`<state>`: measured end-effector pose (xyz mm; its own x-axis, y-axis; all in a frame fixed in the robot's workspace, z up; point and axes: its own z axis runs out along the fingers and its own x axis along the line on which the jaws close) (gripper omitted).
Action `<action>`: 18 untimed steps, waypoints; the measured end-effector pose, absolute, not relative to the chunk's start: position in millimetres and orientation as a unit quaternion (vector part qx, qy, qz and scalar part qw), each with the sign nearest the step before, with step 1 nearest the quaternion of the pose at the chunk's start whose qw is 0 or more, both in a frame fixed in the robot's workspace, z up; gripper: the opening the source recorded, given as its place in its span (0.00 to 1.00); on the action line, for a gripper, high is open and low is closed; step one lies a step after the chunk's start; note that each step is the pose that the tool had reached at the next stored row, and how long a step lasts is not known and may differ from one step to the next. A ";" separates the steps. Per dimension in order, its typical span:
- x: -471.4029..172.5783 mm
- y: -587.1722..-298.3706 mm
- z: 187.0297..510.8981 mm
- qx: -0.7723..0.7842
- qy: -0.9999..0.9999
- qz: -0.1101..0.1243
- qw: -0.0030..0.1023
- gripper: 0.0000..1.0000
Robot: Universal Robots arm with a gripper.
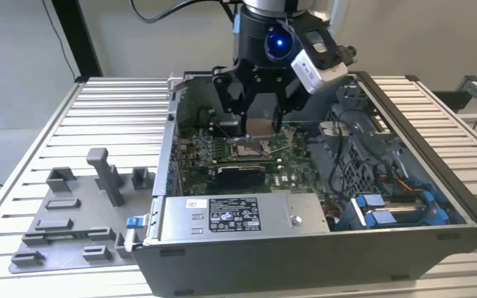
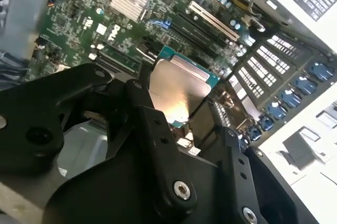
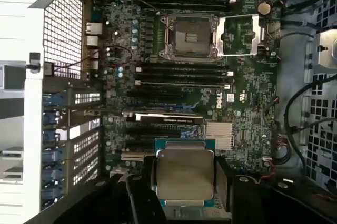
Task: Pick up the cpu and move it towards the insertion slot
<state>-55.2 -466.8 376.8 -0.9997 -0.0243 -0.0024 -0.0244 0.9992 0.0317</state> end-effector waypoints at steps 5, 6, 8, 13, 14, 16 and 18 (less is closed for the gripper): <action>-48.3 -466.8 376.7 -0.012 1.000 0.016 0.001 0.00; -48.2 -466.8 376.7 -0.012 1.000 0.016 0.001 0.00; -48.2 -466.8 376.7 -0.012 1.000 0.016 0.001 0.00; -48.1 -458.3 376.6 -0.012 1.000 0.016 0.001 0.00; -48.2 -455.3 376.5 -0.012 1.000 0.016 0.001 0.00; -48.2 -450.0 376.4 -0.012 1.000 0.016 0.001 0.00; -48.1 -445.2 376.0 -0.011 1.000 0.016 0.001 0.00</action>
<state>-48.1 -445.2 376.0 -0.9998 -0.0221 -0.0025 -0.0222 0.9992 0.0317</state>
